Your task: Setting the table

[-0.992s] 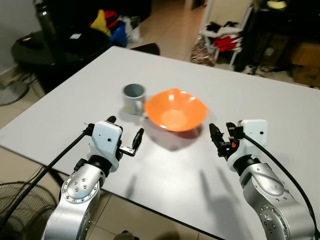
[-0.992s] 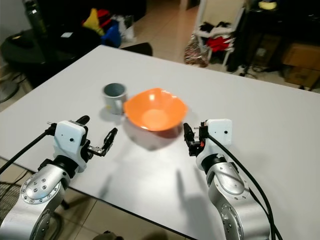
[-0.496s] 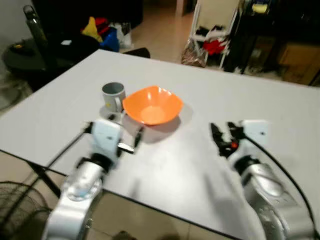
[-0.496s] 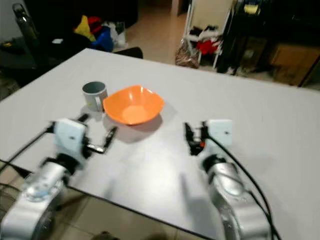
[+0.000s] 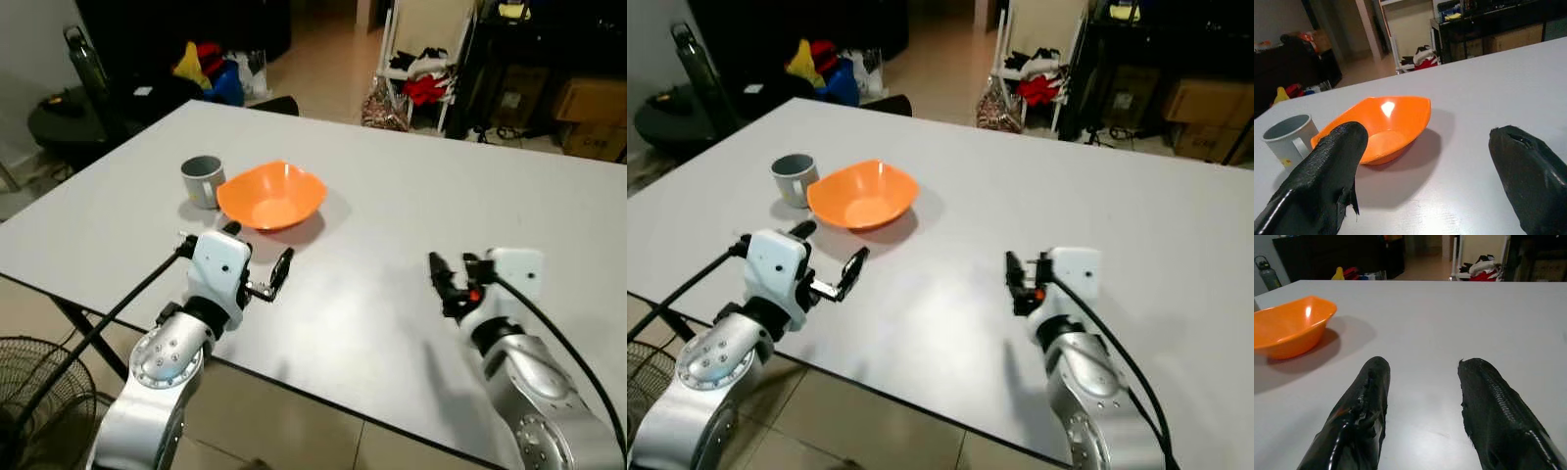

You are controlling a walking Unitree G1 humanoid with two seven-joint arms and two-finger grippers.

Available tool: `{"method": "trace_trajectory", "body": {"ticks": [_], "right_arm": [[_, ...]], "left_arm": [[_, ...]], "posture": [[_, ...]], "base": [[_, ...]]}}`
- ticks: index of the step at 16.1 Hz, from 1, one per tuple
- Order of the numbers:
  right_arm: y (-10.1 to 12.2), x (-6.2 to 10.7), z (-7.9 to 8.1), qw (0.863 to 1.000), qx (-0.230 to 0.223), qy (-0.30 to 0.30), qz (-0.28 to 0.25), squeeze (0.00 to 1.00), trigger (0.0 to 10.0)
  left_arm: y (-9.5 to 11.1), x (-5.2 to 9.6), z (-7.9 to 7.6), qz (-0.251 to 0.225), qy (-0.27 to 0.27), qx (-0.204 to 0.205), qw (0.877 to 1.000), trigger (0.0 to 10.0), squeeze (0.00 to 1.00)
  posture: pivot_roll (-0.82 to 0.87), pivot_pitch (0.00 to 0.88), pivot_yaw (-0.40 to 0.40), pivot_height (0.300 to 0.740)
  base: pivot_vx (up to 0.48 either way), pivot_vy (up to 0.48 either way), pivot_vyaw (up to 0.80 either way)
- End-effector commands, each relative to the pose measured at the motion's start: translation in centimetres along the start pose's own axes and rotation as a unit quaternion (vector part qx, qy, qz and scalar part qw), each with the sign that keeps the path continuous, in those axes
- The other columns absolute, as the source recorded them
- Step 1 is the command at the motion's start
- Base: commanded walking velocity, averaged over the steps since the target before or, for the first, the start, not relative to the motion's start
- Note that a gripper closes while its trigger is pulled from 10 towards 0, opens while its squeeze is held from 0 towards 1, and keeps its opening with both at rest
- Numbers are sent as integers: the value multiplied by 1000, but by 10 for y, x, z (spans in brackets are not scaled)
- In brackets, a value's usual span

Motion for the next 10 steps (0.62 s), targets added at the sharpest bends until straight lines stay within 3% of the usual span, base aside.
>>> {"method": "trace_trajectory", "body": {"ticks": [1, 6, 7, 8, 9, 10], "right_arm": [[4, 1, 8, 1000, -3, 9, -7, 0, 10000], [4, 2, 10, 1000, 6, 21, -8, 0, 10000], [4, 3, 13, 999, 14, 29, -8, 27, 10000], [4, 4, 21, 999, 18, 49, -9, 824, 10000], [3, 4, 27, 998, 19, 65, -8, 1000, 10000], [2, 5, 31, 997, 19, 75, -5, 1000, 10000]], "left_arm": [[-3, 0, 5, 5, 4, -6, 1000, 10000, 0], [-2, -2, 1, 3, -6, -5, 1000, 10000, 0], [-3, -2, 1, 3, -7, -2, 1000, 10000, 0], [-5, -1, 1, 8, -7, 2, 1000, 10000, 0], [-6, 0, 0, 9, -8, 2, 1000, 10000, 0], [-6, 0, -1, 8, -11, 0, 1000, 10000, 0]], "posture": [[93, 0, 58, 740], [86, 0, 65, 740], [86, 0, 65, 740], [87, 0, 62, 740], [90, 0, 58, 740], [93, 0, 56, 740]], "base": [[0, -289, 0], [0, -284, 0], [0, 0, 800], [0, 0, 800], [0, 0, 800], [0, 0, 800]]}}
Point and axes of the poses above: a point about 5 cm out from each wrist's last joint towards the gripper, its own x axis pointing back from the gripper into the wrist, its own y axis along the axis of the wrist's last joint, z = x × y, the point moved 6 cm from there along -x, pointing out of the wrist towards the gripper, and after that the axes turned 2 degrees about -x, right-handed, at the moved point
